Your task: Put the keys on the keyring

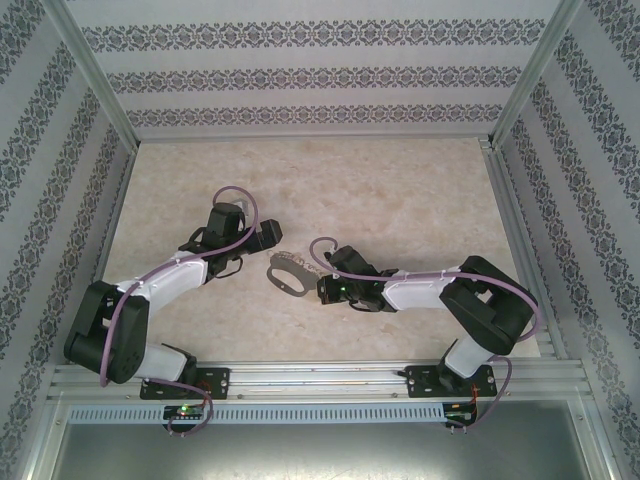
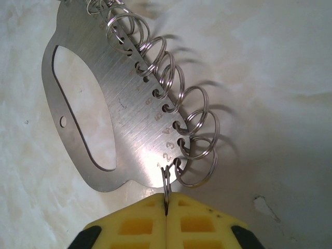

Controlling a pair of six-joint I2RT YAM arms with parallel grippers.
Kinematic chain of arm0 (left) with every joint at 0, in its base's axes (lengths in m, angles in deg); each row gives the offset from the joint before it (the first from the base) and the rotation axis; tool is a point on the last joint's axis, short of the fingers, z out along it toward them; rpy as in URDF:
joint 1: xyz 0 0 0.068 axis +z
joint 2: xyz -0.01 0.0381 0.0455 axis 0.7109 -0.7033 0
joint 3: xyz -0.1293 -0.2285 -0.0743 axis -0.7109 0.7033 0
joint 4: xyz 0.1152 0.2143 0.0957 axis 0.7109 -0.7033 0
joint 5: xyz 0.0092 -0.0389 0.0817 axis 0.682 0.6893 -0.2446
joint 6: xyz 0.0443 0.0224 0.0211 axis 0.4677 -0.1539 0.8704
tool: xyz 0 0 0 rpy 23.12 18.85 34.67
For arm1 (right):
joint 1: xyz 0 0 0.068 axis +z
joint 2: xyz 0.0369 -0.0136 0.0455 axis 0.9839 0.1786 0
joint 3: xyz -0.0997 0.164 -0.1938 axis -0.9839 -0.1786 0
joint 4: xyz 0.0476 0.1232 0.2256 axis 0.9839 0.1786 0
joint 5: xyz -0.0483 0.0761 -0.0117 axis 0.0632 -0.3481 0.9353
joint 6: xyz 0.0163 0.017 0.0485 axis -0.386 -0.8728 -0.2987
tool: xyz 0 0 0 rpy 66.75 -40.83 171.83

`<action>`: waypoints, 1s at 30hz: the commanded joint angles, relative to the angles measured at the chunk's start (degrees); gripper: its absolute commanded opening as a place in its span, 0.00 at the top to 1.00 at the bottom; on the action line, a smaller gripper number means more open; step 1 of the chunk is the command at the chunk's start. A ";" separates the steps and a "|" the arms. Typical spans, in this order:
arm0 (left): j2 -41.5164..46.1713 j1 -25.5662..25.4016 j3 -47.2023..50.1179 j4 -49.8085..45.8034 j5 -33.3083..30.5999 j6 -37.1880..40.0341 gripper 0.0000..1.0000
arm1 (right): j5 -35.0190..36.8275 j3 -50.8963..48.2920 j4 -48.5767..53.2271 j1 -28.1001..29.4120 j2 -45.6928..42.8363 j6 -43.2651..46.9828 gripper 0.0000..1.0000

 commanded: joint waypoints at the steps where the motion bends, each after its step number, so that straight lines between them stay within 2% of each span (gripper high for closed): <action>1: -0.70 -0.95 -1.86 1.82 0.66 -0.47 0.00 | 0.43 1.15 -0.35 -0.22 0.53 0.99 1.00; 7: -1.11 -1.11 -2.41 1.83 0.77 -0.27 0.00 | 0.17 1.21 0.74 -1.22 -0.73 2.97 1.00; 12: -0.89 -1.34 -4.47 -0.30 1.41 1.60 0.00 | -2.90 1.41 1.83 -3.35 -4.91 11.75 1.00; 19: -0.14 -1.36 -8.70 -3.38 2.03 1.62 0.00 | -14.28 2.39 0.86 -10.03 -13.18 24.61 1.00; 22: 0.30 -1.40 -9.79 -2.16 5.58 3.84 0.00 | -19.50 4.63 0.98 -13.96 -15.38 27.22 1.00; 30: 0.92 -1.37 -12.90 3.97 21.58 9.07 0.00 | -31.53 12.91 1.32 -22.01 -14.36 29.02 1.00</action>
